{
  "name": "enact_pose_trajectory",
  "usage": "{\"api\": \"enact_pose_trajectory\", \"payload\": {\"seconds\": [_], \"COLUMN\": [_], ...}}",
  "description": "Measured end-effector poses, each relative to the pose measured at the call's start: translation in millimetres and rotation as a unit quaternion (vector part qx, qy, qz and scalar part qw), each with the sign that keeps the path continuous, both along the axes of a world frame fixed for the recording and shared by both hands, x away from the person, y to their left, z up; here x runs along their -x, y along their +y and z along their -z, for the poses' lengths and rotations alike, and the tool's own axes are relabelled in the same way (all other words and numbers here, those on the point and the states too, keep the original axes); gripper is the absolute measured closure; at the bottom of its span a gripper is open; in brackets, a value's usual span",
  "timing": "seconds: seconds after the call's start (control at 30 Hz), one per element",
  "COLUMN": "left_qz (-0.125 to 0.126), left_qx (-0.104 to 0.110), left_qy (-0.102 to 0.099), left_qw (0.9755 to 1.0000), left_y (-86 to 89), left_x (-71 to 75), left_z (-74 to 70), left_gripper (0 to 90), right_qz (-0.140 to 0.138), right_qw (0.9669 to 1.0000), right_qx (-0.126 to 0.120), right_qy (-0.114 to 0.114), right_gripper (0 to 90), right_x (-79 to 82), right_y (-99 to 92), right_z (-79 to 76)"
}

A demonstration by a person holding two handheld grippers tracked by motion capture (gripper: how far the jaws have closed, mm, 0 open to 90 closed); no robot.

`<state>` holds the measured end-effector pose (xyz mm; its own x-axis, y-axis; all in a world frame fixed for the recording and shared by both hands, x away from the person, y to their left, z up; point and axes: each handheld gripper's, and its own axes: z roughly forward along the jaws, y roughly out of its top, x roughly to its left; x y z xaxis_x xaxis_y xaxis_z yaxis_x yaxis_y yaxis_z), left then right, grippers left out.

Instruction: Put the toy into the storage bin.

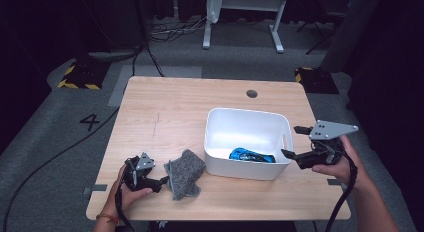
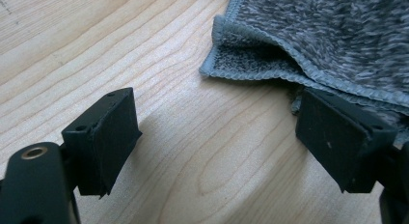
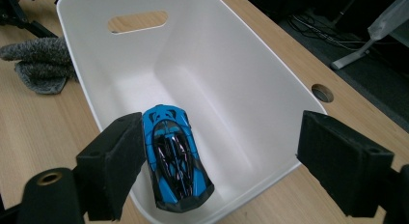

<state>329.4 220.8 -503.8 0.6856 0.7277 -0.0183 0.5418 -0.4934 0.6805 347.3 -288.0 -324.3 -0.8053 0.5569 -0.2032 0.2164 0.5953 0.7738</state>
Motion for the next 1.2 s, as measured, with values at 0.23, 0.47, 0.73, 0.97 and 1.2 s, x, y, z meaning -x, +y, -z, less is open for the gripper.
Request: {"api": "enact_pose_trajectory", "payload": {"seconds": [0.23, 0.47, 0.73, 0.97, 1.2], "left_qz": [0.0, 0.0, 0.0, 0.0, 0.0], "left_qx": [0.0, 0.0, 0.0, 0.0, 0.0], "left_qy": [0.0, 0.0, 0.0, 0.0, 0.0], "left_qw": [1.0, 1.0, 1.0, 1.0, 1.0], "left_y": [0.0, 0.0, 0.0, 0.0, 0.0], "left_x": [0.0, 0.0, 0.0, 0.0, 0.0], "left_z": [0.0, 0.0, 0.0, 0.0, 0.0], "left_gripper": [15.2, 15.3, 15.3, 15.2, 15.3], "right_qz": [0.004, 0.017, 0.024, 0.033, 0.052], "right_qw": [0.9999, 0.9997, 0.9994, 0.999, 0.998], "right_qx": [-0.009, -0.015, -0.022, -0.015, 0.006], "right_qy": [-0.001, 0.007, 0.015, 0.028, 0.037], "right_gripper": [17.4, 17.5, 17.6, 17.7, 17.7], "right_x": [11.2, 17.7, 24.1, 24.6, 22.8], "right_y": [-15.3, -27.5, -36.4, -41.1, -46.5], "right_z": [6.2, 19.1, 33.3, 50.0, 68.5]}}
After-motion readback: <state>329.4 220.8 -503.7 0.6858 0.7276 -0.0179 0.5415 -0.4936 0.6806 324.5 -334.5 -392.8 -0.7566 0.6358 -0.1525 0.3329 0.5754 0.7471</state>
